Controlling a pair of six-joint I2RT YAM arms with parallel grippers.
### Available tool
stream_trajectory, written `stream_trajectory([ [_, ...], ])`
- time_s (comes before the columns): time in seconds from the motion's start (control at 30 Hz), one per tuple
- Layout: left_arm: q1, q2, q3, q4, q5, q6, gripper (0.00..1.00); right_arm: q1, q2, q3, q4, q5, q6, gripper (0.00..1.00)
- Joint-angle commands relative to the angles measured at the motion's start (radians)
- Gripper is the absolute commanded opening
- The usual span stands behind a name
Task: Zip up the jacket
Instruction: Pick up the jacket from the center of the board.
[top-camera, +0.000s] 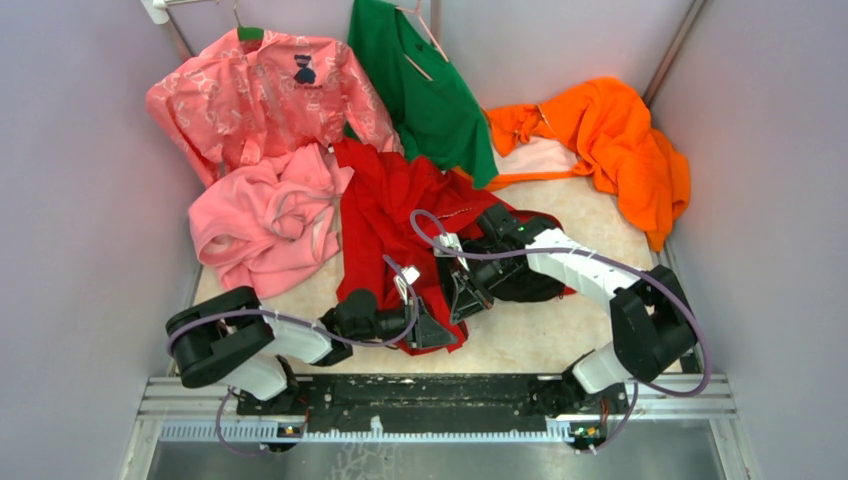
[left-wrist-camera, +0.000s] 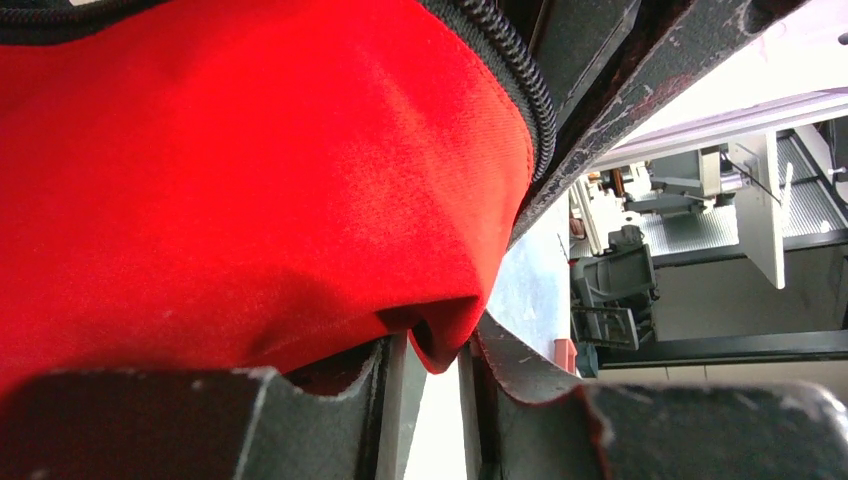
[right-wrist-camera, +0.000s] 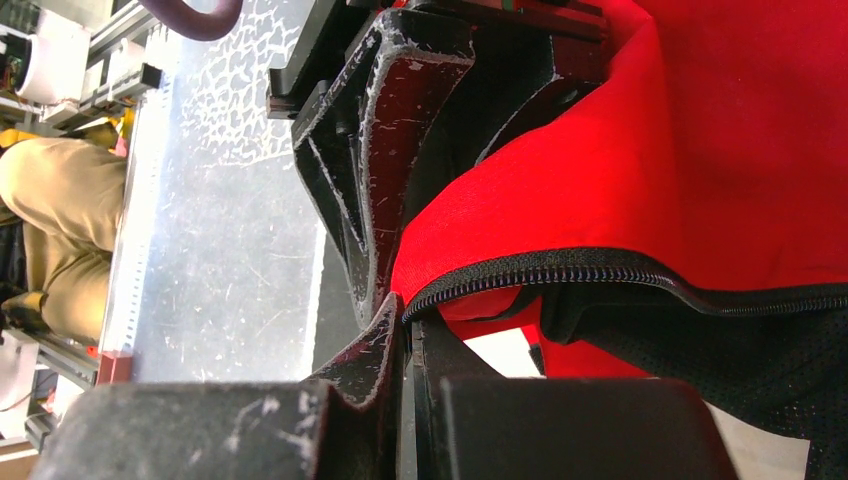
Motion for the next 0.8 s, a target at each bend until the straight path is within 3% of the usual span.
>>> stream_trajectory([
  [0.0, 0.0, 0.003, 0.015, 0.049, 0.007, -0.009, 0.31, 0.007, 0.003, 0.024, 0.005, -0.041, -0.013, 0.0],
  [0.43, 0.0, 0.009, 0.029, 0.006, -0.015, -0.025, 0.28, 0.012, 0.003, 0.024, -0.002, -0.04, -0.021, 0.0],
  [0.67, 0.001, 0.015, 0.031, 0.004, -0.007, -0.019, 0.01, 0.012, 0.002, 0.03, -0.004, -0.026, -0.024, 0.0],
  [0.77, 0.002, 0.017, 0.03, -0.008, -0.002, 0.0, 0.0, 0.011, -0.003, 0.034, -0.005, -0.006, -0.026, 0.0],
])
